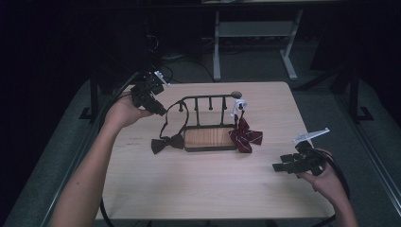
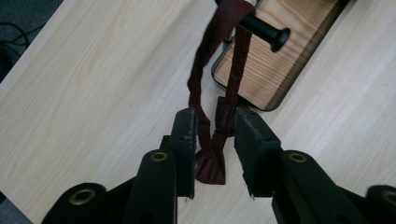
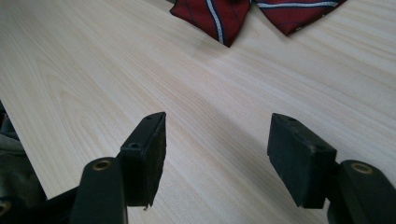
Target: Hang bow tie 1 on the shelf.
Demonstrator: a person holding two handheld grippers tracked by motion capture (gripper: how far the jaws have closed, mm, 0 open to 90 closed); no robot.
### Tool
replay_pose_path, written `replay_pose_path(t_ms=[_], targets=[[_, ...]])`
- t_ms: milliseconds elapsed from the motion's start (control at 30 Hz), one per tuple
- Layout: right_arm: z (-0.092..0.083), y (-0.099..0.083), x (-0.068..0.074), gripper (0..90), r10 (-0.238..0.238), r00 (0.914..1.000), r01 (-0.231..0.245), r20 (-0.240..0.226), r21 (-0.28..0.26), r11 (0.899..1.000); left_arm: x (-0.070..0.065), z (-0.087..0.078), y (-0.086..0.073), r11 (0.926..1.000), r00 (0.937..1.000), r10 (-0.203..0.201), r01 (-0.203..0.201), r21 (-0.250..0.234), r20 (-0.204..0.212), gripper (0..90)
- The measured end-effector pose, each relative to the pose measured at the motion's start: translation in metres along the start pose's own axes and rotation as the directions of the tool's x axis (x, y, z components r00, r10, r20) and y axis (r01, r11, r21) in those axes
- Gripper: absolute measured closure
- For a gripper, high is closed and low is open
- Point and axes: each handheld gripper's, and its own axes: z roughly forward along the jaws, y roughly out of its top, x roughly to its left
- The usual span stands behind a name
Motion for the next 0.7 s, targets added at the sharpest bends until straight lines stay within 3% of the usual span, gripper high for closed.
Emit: replay_pose_path(t_ms=[400,700], targets=[[-0.001,0.0,0.0,36.8,0.003,1.0,-0.003,0.004,0.0,1.0,-0.016,-0.004,-0.024,0.9993,0.9995,0.031,-0.031,-0.023,0.01,63.5],[-0.001,-0.002,0.0,36.7,0.004,1.0,-0.004,0.004,-0.002,1.0,-0.029,-0.001,-0.05,0.9978,0.9995,0.029,-0.028,-0.06,0.014,58.3]])
